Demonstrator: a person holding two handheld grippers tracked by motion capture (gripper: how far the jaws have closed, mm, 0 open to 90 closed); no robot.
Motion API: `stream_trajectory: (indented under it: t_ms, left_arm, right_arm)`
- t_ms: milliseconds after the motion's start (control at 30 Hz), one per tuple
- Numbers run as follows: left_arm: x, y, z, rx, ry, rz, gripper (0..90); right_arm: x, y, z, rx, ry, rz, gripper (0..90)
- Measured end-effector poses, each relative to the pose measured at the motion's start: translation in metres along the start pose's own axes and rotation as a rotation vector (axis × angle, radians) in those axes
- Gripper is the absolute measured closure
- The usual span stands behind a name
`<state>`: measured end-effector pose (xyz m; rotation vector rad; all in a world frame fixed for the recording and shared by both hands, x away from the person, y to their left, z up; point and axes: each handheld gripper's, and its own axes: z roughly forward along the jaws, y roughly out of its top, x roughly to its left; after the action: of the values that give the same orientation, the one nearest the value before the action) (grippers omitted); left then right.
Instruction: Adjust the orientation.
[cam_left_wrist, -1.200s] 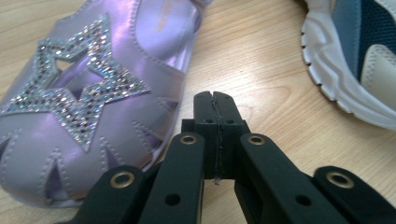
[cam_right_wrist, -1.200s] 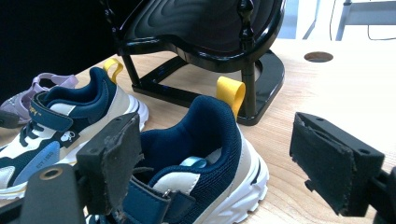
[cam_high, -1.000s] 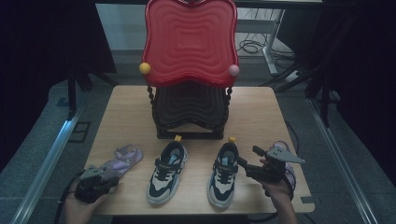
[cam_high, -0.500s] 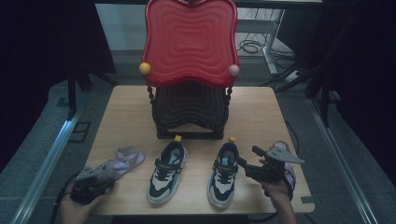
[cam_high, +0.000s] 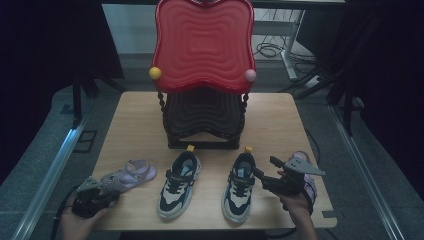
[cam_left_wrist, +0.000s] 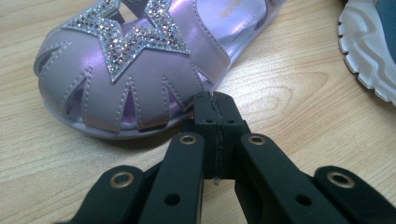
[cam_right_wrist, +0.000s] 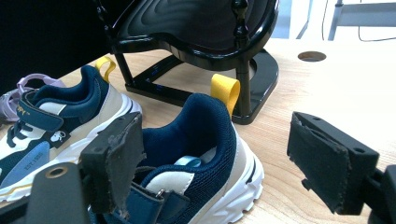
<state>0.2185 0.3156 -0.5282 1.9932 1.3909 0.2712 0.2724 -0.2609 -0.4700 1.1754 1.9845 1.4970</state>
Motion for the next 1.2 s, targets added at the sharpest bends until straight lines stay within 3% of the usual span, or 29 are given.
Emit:
stream_trajectory:
  t_ms: [333, 800, 1200]
  left_arm:
    - [0.013, -0.002, -0.007, -0.014, 0.022, -0.043, 89.3]
    - [0.018, 0.0, -0.009, -0.021, 0.025, -0.055, 88.9]
    - [0.032, 0.002, -0.019, -0.045, 0.065, -0.095, 89.1]
  right_arm:
    - [0.0, -0.001, 0.001, 0.002, -0.01, -0.001, 19.6]
    - [0.002, -0.001, 0.002, 0.006, -0.008, -0.005, 19.6]
    - [0.002, -0.001, 0.002, 0.009, -0.008, -0.003, 19.8]
